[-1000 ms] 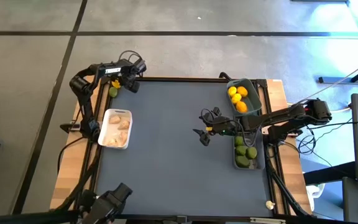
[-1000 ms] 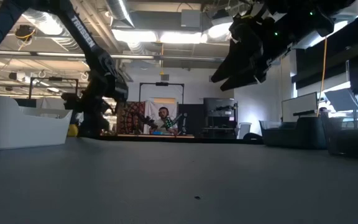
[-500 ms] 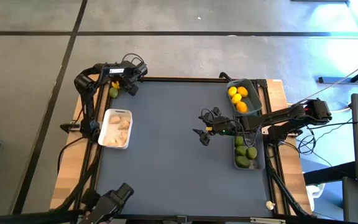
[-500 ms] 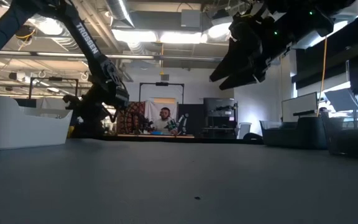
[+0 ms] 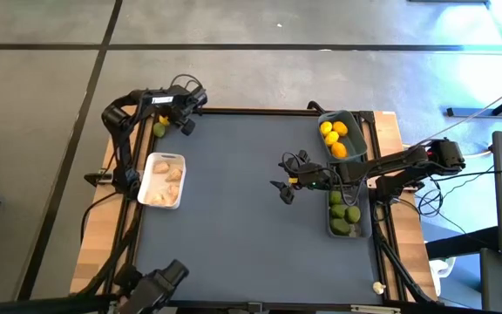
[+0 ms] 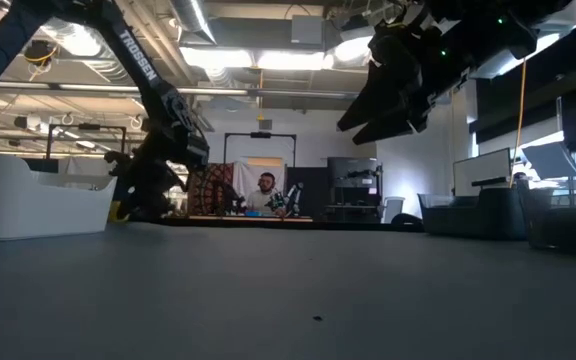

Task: Sort produce into baskets
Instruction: Put the lemon into the blue bin

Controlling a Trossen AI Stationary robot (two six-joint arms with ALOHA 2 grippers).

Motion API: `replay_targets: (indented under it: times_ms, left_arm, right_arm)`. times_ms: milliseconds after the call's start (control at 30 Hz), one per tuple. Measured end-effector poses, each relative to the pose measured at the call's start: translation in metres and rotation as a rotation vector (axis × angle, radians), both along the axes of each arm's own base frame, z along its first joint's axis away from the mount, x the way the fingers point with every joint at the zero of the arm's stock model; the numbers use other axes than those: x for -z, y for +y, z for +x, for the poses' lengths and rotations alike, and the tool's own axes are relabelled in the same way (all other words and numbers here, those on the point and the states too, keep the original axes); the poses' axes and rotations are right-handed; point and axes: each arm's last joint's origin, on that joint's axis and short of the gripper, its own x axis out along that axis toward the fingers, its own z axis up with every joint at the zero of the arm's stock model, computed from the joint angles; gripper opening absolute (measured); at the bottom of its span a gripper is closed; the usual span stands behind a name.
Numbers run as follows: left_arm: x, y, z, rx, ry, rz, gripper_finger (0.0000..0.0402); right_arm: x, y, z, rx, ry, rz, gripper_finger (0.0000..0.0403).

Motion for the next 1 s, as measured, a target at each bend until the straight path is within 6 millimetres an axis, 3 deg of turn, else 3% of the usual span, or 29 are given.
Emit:
replay_targets:
  times_ms: [200, 467, 1000]
  left_arm:
    - [-0.024, -0.011, 0.009, 0.061, -0.034, 0.036, 0.0141]
    - [-0.066, -0.041, 0.031, 0.172, -0.13, 0.14, 0.0142]
    - [-0.154, -0.14, 0.059, 0.538, -0.671, 0.101, 0.0143]
  right_arm:
    - [0.0, 0.0, 0.0, 0.004, -0.003, 0.007, 0.034]
    - [0.0, 0.0, 0.0, 0.006, -0.009, 0.01, 0.034]
    - [-0.002, 0.0, 0.001, -0.012, -0.019, -0.018, 0.034]
